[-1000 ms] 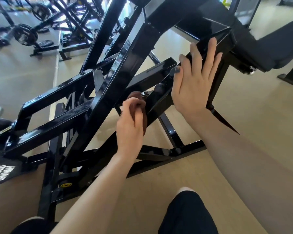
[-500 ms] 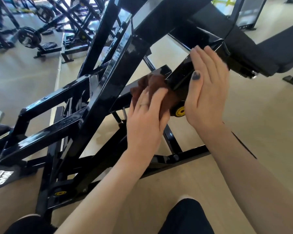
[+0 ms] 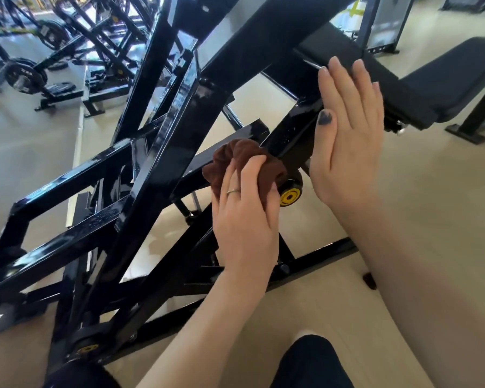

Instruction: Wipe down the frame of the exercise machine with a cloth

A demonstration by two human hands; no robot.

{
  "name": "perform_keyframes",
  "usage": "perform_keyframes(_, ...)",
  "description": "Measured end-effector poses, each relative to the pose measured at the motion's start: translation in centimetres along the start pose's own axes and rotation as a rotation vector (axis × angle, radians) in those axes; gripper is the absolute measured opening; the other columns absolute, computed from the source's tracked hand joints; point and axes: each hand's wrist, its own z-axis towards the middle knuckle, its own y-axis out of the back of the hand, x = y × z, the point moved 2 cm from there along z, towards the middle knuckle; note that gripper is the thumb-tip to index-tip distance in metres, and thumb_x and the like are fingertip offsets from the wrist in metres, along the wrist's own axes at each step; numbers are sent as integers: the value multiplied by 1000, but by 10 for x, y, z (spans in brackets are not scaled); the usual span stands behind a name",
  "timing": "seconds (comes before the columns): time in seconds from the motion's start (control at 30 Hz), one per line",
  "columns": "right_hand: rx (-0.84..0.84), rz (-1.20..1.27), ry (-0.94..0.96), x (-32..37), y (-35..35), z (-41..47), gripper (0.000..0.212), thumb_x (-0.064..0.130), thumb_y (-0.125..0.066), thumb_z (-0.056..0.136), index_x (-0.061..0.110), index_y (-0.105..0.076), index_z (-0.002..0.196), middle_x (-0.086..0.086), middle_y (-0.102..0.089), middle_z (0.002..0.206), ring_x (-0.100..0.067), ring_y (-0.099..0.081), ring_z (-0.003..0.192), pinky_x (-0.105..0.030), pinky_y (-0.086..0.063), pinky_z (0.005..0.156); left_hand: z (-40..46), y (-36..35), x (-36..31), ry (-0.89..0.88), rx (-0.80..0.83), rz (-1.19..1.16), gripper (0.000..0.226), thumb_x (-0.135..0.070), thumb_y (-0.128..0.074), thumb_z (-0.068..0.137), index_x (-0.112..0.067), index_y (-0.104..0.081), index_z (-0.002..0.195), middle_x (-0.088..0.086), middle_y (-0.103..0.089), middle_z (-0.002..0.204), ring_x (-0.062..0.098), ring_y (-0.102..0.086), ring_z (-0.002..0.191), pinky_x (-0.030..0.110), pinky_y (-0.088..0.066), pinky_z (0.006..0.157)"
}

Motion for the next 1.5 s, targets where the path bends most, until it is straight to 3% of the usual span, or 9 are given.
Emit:
perform_keyframes(0.1, 6, 129, -138, -3, -3, 9, 46, 17, -28, 111, 5, -41, 154, -12, -39, 160, -13, -29, 149, -18, -18, 121, 36, 7, -2, 19, 24, -3, 24, -32, -43, 107, -30, -44, 131, -21, -61, 97, 3, -63, 89, 39, -57, 86)
perform_keyframes(0.2, -39, 136, -180, 2, -8, 11, 44, 14, -32, 111, 3, -46, 150, -15, -48, 150, -21, -42, 142, -25, -30, 118, 70, 2, 5, 119, 140, 28, 34, -40, -34, 109, -23, -47, 135, -25, -48, 75, -7, -52, 68, 27, -51, 62)
perform_keyframes(0.27, -72, 137, -200, 9, -12, 12, 42, 12, -35, 109, 1, -50, 147, -16, -52, 142, -24, -47, 133, -37, -38, 113, 66, 3, 1, 77, 162, 28, 30, -40, -35, 109, -27, -43, 134, -19, -57, 82, 6, -61, 76, 39, -58, 73)
perform_keyframes(0.33, -99, 114, -224, 14, -14, 12, 40, 11, -37, 108, 1, -54, 143, -18, -54, 137, -27, -49, 128, -43, -41, 108, 38, 1, -5, -55, 134, 80, 28, -37, -41, 107, -30, -39, 134, 0, -70, 114, 23, -67, 110, 52, -52, 102)
perform_keyframes(0.47, -84, 119, -222, 15, -13, 11, 40, 14, -37, 108, 2, -58, 140, -17, -54, 137, -27, -50, 127, -45, -42, 107, 4, -7, -2, -223, 139, 224, 35, -41, -39, 107, -30, -37, 140, 19, -46, 156, 38, -41, 145, 51, -26, 118)
perform_keyframes(0.83, -83, 527, -354, 6, -4, 10, 46, 16, -25, 111, 4, -47, 150, -5, -56, 145, -13, -49, 137, -34, -37, 118, 85, -10, -24, -245, 228, 142, 32, -36, -40, 107, -22, -48, 135, 5, -68, 122, 26, -67, 107, 49, -55, 93)
perform_keyframes(1.13, -62, 767, -520, -6, -1, 12, 51, 30, -24, 109, 16, -57, 145, 6, -60, 143, 7, -49, 132, -8, -36, 105, 56, -18, -33, -444, 215, 276, 67, -36, -43, 107, -18, -12, 164, 14, -38, 161, 25, -33, 151, 48, -31, 122)
perform_keyframes(1.37, -87, 851, -562, -5, -2, 14, 50, 25, -22, 111, 13, -56, 146, 8, -66, 132, 7, -55, 124, -5, -39, 98, 134, -42, -56, -281, 272, -94, 47, -38, -39, 108, -21, -40, 152, -7, -60, 134, 8, -58, 118, 26, -51, 93)
perform_keyframes(1.5, -87, 792, -569, 1, -2, 14, 53, 31, -21, 109, 13, -54, 147, 1, -61, 141, -1, -51, 132, -19, -39, 112, 162, -45, -49, -111, 430, -154, 40, -41, -36, 107, -28, -46, 144, -12, -57, 126, 11, -56, 120, 38, -47, 105)
